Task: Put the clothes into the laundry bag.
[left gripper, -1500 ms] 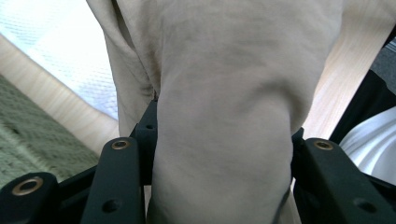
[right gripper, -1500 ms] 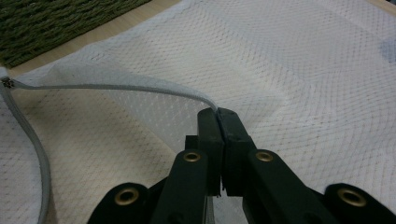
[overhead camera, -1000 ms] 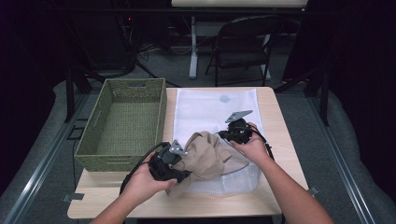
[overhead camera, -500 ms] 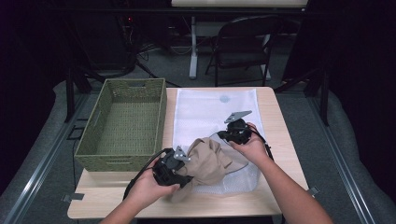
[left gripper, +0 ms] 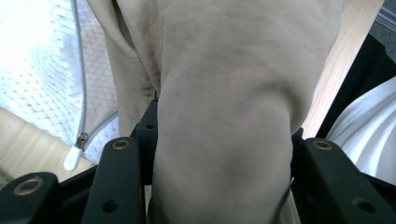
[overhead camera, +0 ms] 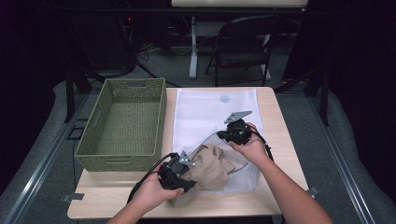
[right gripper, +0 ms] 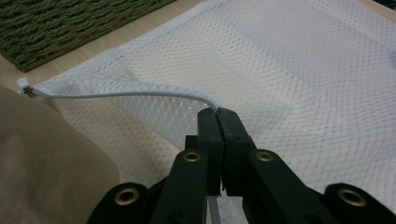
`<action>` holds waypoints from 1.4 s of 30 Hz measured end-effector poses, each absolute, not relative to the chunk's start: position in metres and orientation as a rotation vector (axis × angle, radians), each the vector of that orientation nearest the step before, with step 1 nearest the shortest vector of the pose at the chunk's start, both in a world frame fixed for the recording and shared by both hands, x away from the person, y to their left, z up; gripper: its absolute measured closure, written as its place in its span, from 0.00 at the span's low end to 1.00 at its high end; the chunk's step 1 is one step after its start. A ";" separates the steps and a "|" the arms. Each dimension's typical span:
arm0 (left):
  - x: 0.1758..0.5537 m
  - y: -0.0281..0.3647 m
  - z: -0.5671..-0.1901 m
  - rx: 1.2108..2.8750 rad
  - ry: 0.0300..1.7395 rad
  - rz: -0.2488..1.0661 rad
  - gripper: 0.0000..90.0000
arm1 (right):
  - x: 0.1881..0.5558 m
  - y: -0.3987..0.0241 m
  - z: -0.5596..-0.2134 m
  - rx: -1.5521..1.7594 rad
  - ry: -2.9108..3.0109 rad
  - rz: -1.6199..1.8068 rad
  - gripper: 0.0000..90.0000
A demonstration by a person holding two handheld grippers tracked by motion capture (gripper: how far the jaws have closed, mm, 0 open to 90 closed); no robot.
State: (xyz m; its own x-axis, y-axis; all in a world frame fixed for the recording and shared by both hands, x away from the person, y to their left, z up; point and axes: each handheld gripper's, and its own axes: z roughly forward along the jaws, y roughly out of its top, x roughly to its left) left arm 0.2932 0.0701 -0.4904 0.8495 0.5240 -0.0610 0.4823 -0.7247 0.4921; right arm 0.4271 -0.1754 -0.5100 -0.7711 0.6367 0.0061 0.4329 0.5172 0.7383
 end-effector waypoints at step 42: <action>0.303 0.065 -0.514 2.529 0.801 0.041 0.58 | 0.372 -0.176 -0.461 0.717 2.400 1.197 0.99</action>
State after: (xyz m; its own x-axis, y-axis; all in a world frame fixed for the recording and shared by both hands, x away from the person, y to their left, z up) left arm 0.3029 0.0652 -0.5142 0.8278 0.5494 -0.1136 0.5348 -0.7115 0.4559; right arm 0.3719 -0.1757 -0.4608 -0.8046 0.5863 -0.0939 0.2778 0.5114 0.8132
